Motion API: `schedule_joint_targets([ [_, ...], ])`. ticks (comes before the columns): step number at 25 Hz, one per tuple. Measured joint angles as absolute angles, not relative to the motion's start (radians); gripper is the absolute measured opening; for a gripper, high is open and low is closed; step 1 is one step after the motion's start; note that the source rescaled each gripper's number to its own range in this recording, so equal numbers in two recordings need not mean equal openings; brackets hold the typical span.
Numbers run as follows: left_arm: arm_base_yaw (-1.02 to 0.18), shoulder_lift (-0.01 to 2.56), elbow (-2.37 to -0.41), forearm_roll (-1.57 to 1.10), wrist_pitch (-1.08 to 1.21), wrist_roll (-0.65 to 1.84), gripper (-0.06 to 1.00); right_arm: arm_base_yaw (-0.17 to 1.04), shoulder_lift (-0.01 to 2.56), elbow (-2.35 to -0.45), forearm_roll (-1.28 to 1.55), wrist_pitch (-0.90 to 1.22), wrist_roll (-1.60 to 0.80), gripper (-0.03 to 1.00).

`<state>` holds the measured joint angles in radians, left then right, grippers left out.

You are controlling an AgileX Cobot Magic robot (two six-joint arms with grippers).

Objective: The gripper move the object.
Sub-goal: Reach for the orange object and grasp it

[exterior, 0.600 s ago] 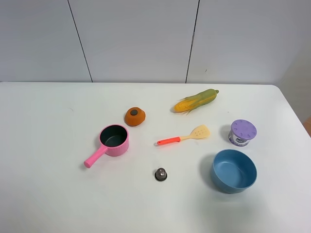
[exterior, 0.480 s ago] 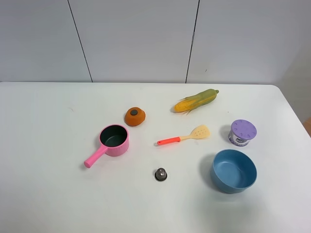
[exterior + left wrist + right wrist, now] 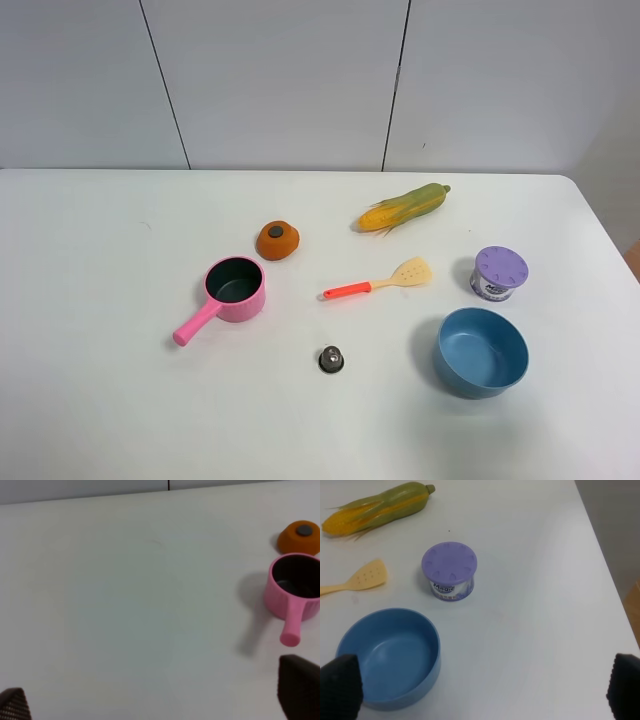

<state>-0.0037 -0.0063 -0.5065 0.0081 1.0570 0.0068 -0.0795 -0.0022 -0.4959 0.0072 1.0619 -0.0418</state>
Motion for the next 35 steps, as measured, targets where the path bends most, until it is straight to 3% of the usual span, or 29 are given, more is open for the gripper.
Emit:
schedule_joint_targets([
  [8, -0.011, 0.103, -0.539, -0.014, 1.011, 0.000, 1.00, -0.079, -0.002, -0.496, 0.007, 1.062, -0.042, 1.00],
  [20, -0.255, 0.864, -0.755, -0.164, 0.676, 0.078, 1.00, -0.079, -0.002, -0.496, 0.007, 1.062, -0.042, 1.00],
  [27, -0.265, 1.296, -0.954, -0.188, 0.603, 0.180, 1.00, -0.079, -0.002, -0.496, 0.007, 1.062, -0.042, 1.00],
  [35, -0.297, 1.605, -1.147, -0.225, 0.572, 0.218, 1.00, -0.079, -0.002, -0.496, 0.007, 1.062, -0.042, 1.00],
])
